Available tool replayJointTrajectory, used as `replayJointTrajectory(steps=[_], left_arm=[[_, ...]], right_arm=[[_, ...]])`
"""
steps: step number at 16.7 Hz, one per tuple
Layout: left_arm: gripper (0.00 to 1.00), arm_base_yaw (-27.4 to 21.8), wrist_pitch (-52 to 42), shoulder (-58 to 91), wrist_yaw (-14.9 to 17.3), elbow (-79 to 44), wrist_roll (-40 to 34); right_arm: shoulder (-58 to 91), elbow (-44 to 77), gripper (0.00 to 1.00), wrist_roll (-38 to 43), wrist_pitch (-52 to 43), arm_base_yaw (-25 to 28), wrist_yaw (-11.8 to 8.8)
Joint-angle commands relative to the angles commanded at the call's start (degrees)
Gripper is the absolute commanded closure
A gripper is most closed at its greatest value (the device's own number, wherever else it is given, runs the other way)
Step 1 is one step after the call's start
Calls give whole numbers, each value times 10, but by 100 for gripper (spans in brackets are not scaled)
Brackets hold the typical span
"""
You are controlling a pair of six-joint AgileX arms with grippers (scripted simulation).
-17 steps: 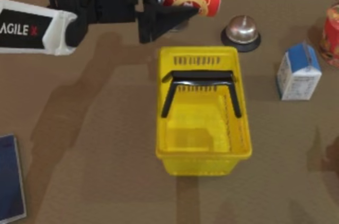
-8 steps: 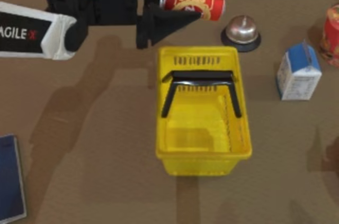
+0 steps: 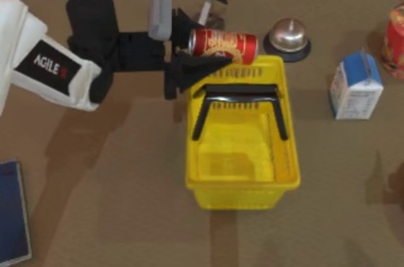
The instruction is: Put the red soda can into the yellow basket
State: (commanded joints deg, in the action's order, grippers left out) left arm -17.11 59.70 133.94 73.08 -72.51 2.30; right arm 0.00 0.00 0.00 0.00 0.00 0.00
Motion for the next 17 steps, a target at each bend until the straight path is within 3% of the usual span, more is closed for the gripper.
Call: replayJointTrajectory(steps=[6,17], left_arm=[[100,2,20,18,0,6,-1],[17,2,20,18,0,6,-1]], right_arm=[[0,0,0,0,0,0,0],[0,0,0,0,0,0,0]])
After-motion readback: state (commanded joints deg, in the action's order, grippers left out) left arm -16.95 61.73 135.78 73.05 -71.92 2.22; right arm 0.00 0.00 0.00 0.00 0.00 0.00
